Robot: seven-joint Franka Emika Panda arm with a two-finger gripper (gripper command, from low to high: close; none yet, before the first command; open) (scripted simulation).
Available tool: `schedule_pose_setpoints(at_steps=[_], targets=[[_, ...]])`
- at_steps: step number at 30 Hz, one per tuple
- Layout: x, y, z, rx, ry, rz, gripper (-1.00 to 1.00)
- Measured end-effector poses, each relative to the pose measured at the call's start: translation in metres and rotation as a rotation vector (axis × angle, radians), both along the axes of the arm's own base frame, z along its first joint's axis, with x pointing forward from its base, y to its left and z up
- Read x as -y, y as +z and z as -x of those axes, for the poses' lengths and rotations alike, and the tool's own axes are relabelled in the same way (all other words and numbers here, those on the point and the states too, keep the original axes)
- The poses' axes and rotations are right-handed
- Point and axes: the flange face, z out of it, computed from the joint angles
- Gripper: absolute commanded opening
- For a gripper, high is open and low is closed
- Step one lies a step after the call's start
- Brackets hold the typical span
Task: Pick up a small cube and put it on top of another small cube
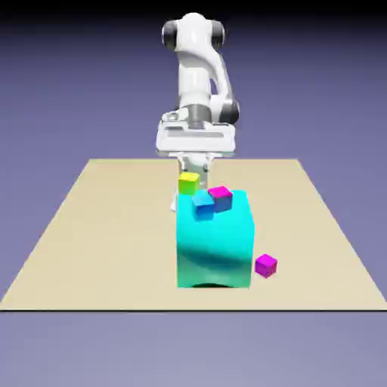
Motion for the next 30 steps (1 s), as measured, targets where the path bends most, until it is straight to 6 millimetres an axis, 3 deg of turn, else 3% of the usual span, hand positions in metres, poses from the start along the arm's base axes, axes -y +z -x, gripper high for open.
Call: schedule_pose_setpoints(at_steps=[2,7,12,17,24,28,30], targets=[[-0.021,0.0,-0.018,-0.027,0.096,0.104,0.0],[-0.096,-0.062,-0.034,-0.25,0.418,0.363,0.0],[-0.164,-0.125,-0.029,-0.433,0.736,0.644,0.0],[-0.23,-0.188,-0.006,-0.562,1.057,0.954,0.0],[-0.291,-0.269,0.031,-0.667,1.426,1.412,0.0],[-0.304,-0.317,0.077,-0.746,1.585,1.695,0.0],[-0.296,-0.32,0.086,-0.781,1.581,1.707,0.0]])
